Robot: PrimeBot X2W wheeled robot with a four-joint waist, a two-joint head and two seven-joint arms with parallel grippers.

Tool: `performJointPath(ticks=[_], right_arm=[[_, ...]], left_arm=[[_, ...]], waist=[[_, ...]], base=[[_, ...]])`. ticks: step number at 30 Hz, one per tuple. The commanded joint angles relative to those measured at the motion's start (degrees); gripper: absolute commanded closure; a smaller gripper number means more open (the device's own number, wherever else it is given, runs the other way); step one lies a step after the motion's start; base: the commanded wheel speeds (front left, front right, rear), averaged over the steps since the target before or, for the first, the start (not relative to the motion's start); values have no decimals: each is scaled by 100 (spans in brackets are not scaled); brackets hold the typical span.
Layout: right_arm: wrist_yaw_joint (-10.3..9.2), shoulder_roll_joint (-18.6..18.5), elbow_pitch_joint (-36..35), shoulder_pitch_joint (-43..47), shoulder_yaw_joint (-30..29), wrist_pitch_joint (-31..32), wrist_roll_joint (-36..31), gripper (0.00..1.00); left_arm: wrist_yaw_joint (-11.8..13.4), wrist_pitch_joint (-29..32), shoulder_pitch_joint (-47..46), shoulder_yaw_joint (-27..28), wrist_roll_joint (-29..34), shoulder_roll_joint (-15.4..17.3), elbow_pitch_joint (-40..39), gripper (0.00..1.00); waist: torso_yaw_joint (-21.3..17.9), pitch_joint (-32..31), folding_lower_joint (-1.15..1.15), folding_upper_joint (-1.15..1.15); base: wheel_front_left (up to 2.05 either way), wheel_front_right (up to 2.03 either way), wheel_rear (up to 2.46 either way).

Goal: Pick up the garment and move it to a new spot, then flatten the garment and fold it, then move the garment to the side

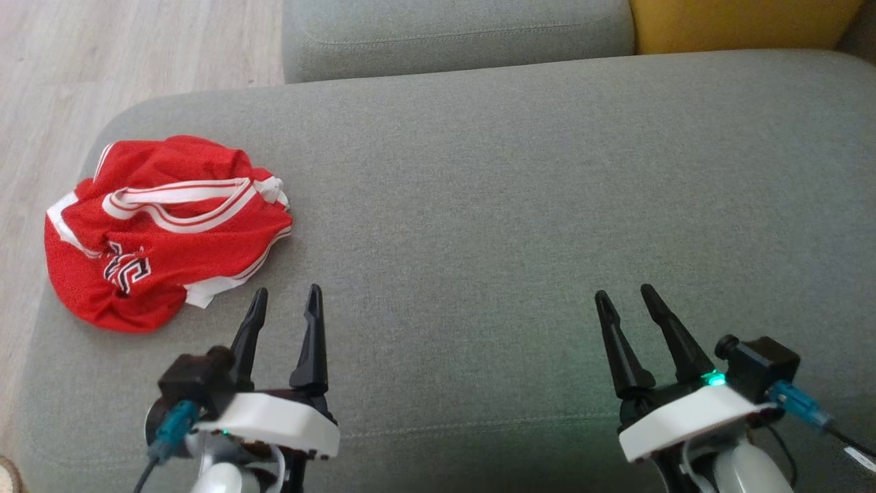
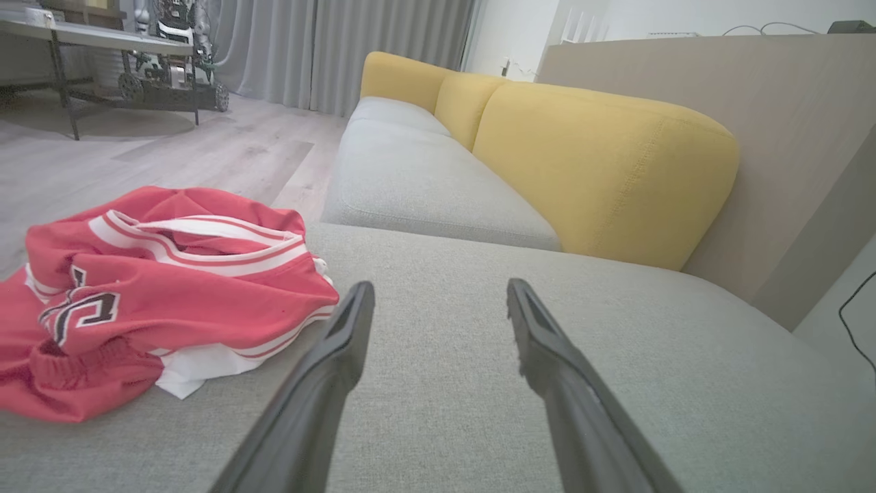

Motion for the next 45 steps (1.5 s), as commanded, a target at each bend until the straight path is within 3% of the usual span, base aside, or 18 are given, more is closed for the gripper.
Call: performJointPath(ticks=[1, 24, 45], right_arm=[[1, -61, -243, -317, 111, -78, -171, 0], [1, -76, -292, -342, 215, -484, -1816, 0], [1, -76, -184, -321, 71, -487, -1870, 0]], left_arm=[[37, -72, -318, 98, 172, 77, -248, 0], [-145, -474, -201, 143, 1691, -113, -186, 0], [-420, -478, -110, 477, 1585, -252, 65, 0]], waist=[[-1, 1, 0, 0], [10, 93, 0, 0], [59, 70, 0, 0]], base=[[0, 0, 0], [0, 0, 0], [0, 0, 0]])
